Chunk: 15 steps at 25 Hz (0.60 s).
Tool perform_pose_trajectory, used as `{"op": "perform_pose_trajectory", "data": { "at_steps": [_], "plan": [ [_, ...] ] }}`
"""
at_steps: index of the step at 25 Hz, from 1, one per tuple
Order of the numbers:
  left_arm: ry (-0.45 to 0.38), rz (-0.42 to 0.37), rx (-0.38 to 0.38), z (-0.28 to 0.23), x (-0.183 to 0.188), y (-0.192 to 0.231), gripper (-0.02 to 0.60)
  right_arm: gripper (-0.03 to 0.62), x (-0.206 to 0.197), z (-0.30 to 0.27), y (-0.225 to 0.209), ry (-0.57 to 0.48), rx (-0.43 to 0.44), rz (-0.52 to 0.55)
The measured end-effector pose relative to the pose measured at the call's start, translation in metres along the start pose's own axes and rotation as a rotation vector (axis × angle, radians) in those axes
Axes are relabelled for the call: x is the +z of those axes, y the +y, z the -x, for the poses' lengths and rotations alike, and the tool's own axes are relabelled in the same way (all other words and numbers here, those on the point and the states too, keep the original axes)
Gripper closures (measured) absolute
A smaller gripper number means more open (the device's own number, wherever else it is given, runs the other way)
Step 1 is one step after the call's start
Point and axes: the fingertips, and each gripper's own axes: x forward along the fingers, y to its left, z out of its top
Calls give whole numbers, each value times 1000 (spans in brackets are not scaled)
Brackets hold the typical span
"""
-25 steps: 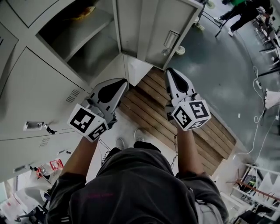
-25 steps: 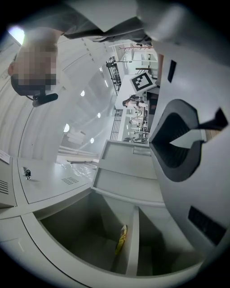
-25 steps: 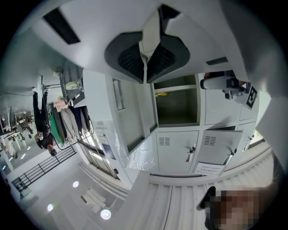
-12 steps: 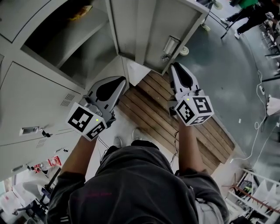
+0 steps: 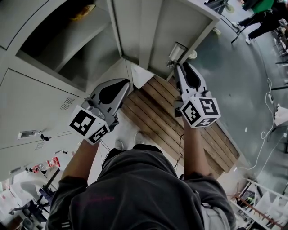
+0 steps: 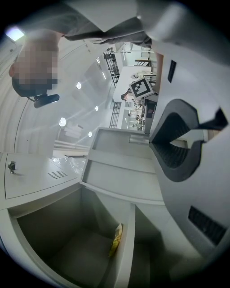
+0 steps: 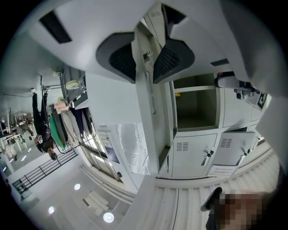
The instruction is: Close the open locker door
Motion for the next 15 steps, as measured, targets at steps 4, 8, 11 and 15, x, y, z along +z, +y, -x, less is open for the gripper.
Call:
{"op": "perform_pose_trajectory", "data": {
  "at_steps": [4, 8, 11, 15],
  "plan": [
    [-4, 8, 8, 3, -3, 4, 571, 477, -2, -2, 2, -8, -2, -3],
    [-9, 14, 13, 14, -8, 5, 571, 477, -7, 3, 10, -16, -14, 0],
    [-11, 18, 17, 29, -9, 3, 571, 487, -10, 11, 20, -19, -28, 1],
    [-11, 23, 28, 55, -9, 3, 571, 507, -14, 23, 38, -15, -39, 3]
  ]
}}
